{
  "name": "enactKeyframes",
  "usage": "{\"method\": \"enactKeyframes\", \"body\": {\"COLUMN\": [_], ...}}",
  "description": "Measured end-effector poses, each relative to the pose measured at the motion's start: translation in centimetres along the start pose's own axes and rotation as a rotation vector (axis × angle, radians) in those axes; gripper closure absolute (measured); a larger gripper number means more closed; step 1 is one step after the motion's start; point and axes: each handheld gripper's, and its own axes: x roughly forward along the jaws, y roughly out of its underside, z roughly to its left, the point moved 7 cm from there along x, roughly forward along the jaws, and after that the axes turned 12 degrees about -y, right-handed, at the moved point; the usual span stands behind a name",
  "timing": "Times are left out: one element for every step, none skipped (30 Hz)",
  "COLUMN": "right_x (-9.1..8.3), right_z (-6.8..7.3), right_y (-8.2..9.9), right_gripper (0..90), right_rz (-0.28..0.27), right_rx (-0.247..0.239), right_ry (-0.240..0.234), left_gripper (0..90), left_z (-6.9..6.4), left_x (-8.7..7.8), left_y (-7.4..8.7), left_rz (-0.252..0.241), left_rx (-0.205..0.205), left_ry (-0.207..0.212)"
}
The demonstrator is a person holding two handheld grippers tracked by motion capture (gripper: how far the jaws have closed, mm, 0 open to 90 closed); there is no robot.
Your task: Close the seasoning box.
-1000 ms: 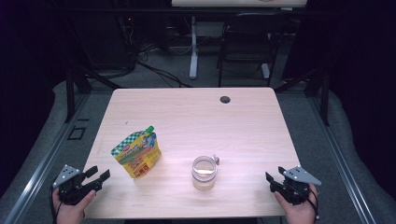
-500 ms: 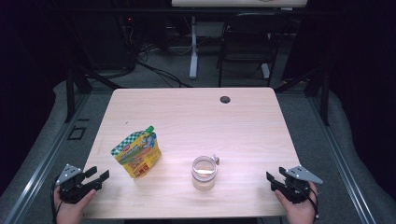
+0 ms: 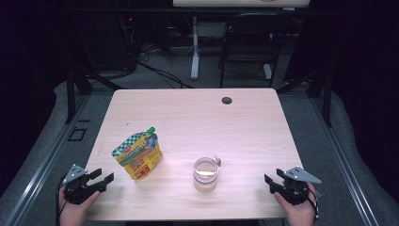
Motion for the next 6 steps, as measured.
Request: {"method": "enactKeyframes", "body": {"right_x": [0.05, 0.06, 0.06, 0.01, -0.01, -0.05], "right_z": [0.02, -0.04, -0.09, -0.16, -0.2, -0.27], "right_y": [0.01, 0.07, 0.11, 0.09, 0.05, -0.01], "right_gripper": [44.9, 44.4, 43.6, 41.9, 40.4, 39.6], "right_rz": [0.0, 0.008, 0.012, 0.009, 0.001, -0.012], "right_rx": [0.0, -0.004, -0.008, -0.008, -0.008, -0.005], "right_ry": [0.002, 0.007, 0.012, 0.023, 0.025, 0.031], "left_gripper": [39.4, 39.1, 38.5, 38.1, 38.1, 38.1], "left_z": [-0.04, -0.09, -0.05, -0.05, -0.07, -0.03], "left_x": [0.03, 0.06, 0.04, 0.03, 0.0, -0.03], "left_y": [-0.01, -0.03, -0.08, -0.15, -0.27, -0.38], "left_rz": [0.001, -0.001, -0.002, -0.008, -0.02, -0.03], "left_rx": [0.0, 0.004, 0.017, 0.019, 0.014, 0.013], "left_ry": [0.001, 0.002, -0.008, -0.013, -0.01, -0.01]}}
